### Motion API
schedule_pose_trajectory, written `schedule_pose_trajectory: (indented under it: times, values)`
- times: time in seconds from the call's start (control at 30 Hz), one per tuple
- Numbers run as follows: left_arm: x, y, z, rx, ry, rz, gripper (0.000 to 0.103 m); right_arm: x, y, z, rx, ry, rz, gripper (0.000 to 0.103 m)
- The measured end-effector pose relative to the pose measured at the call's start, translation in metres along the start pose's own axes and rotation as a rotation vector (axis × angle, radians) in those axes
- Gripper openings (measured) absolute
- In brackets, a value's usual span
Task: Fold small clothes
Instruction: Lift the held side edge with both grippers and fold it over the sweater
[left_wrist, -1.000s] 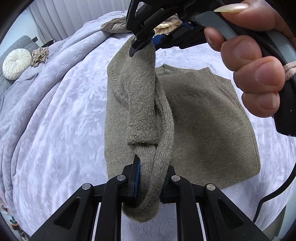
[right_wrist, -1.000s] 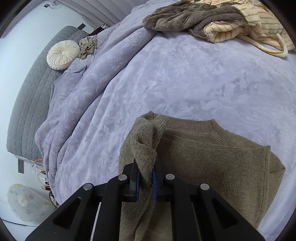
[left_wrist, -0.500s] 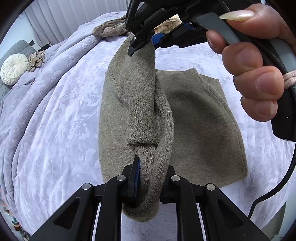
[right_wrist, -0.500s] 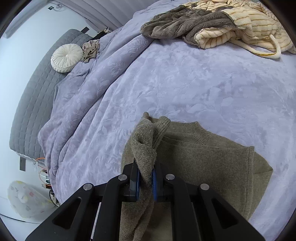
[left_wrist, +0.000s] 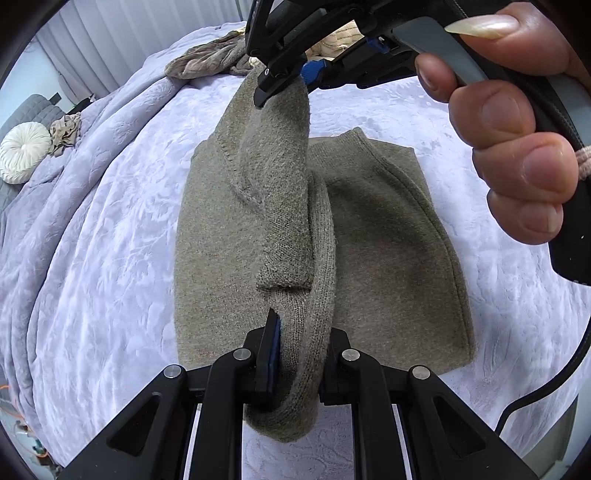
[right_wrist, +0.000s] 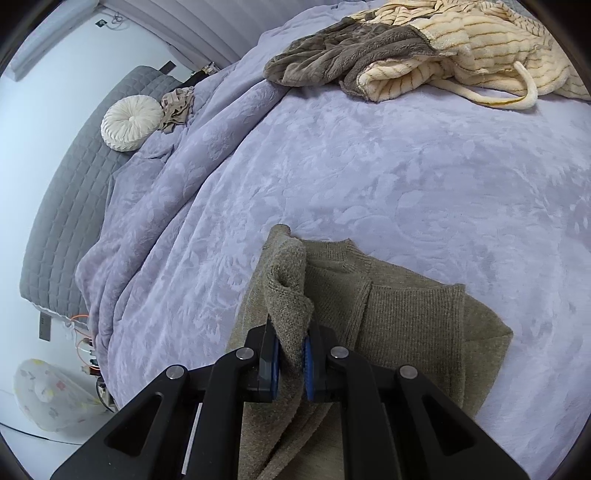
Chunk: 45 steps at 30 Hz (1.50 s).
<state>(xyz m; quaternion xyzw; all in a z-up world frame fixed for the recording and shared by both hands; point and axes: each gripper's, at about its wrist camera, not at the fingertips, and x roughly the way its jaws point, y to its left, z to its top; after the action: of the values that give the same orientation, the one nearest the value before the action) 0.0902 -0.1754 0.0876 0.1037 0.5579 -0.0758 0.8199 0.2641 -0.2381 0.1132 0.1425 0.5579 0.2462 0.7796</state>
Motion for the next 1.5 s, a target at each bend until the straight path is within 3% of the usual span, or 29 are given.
schedule_pose_trajectory:
  times: [0.4,0.73,1.07,1.5]
  values:
    - [-0.001,-0.026,0.010,0.045,0.008,0.013,0.017,-0.009,-0.029,-0.004,0.030,-0.013,0.002,0.011]
    - [0.003,-0.066,0.008,0.128,0.011,0.091,0.017,-0.021,-0.059,-0.013,0.045,-0.028,0.006,0.011]
    - [0.006,-0.089,0.009,0.171,0.018,0.111,0.017,-0.034,-0.080,-0.023,0.053,-0.052,0.012,0.011]
    - [0.030,-0.110,0.000,0.206,0.037,0.160,0.017,-0.021,-0.109,-0.036,0.081,-0.041,-0.002,0.011]
